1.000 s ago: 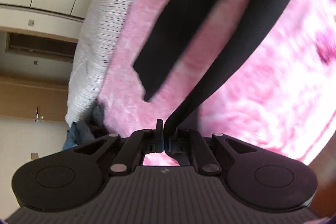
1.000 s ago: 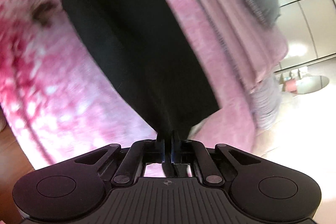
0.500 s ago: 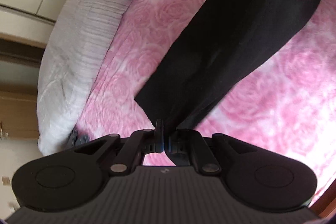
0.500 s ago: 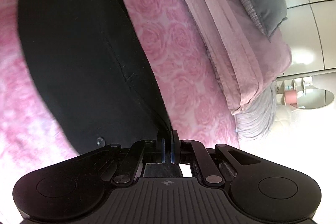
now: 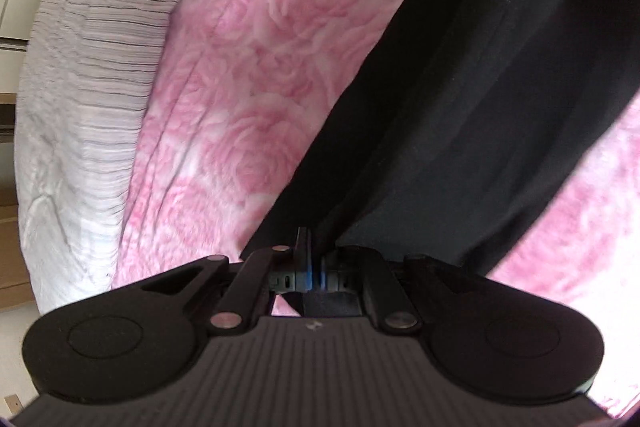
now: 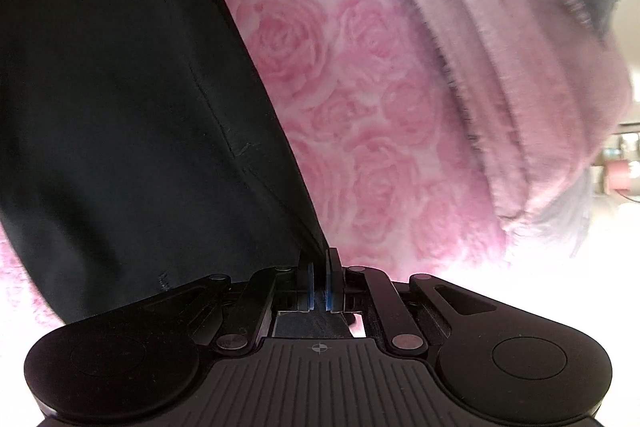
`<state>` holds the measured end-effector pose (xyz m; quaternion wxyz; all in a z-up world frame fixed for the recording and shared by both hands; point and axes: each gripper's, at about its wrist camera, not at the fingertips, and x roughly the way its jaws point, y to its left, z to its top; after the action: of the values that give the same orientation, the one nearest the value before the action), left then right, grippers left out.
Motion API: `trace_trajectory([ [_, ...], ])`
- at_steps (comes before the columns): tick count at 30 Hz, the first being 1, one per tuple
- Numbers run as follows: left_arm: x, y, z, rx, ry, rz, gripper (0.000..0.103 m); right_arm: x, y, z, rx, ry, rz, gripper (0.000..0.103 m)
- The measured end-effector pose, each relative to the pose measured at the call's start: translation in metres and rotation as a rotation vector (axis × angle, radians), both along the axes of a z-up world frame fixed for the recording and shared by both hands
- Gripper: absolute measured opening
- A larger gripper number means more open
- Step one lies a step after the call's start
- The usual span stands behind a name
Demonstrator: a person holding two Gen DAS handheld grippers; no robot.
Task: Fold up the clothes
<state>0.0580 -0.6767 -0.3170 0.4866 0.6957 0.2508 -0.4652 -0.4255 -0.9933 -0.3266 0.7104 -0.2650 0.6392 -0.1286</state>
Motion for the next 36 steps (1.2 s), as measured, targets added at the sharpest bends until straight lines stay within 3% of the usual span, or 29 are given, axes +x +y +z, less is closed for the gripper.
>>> trace_trajectory([
  [7, 0.008, -0.027, -0.053, 0.035, -0.06, 0.031, 0.006, 0.025, -0.042, -0.053, 0.071, 0.022, 0.009, 0.003],
  [9, 0.008, -0.028, -0.059, 0.028, -0.088, 0.042, 0.016, 0.028, -0.051, -0.07, 0.093, 0.024, -0.01, 0.005],
  [10, 0.008, -0.028, -0.062, 0.024, -0.103, 0.048, 0.02, 0.029, -0.054, -0.075, 0.095, 0.005, -0.029, 0.014],
  [11, 0.008, -0.029, -0.065, 0.02, -0.117, 0.054, 0.031, 0.028, -0.055, -0.076, 0.066, -0.023, -0.045, 0.024],
  [12, 0.008, -0.03, -0.069, 0.017, -0.131, 0.06, 0.037, 0.026, -0.054, -0.075, 0.014, -0.062, -0.072, 0.05],
  [13, 0.008, -0.03, -0.072, 0.013, -0.145, 0.066, 0.037, 0.023, -0.055, -0.071, -0.038, -0.111, -0.109, 0.069],
  [14, 0.008, -0.031, -0.075, 0.009, -0.16, 0.072, 0.037, 0.017, -0.055, -0.065, -0.064, -0.153, -0.149, 0.072],
  [16, 0.009, -0.031, -0.077, 0.0, -0.178, 0.093, 0.039, 0.005, -0.055, -0.054, -0.091, -0.212, -0.231, 0.072],
  [22, 0.021, -0.019, -0.037, -0.07, -0.141, 0.182, 0.047, -0.018, -0.031, -0.026, 0.002, -0.297, -0.378, 0.072],
  [25, 0.025, -0.011, -0.019, -0.1, -0.125, 0.21, 0.052, -0.012, 0.0, -0.02, 0.063, -0.343, -0.394, 0.072],
  [30, 0.029, 0.02, -0.013, -0.119, -0.131, 0.169, 0.052, 0.013, 0.06, -0.019, 0.169, -0.386, -0.391, 0.072],
  [36, 0.078, 0.069, -0.009, -0.204, -0.102, 0.209, 0.051, 0.066, 0.141, -0.021, 0.222, -0.366, -0.343, 0.072],
])
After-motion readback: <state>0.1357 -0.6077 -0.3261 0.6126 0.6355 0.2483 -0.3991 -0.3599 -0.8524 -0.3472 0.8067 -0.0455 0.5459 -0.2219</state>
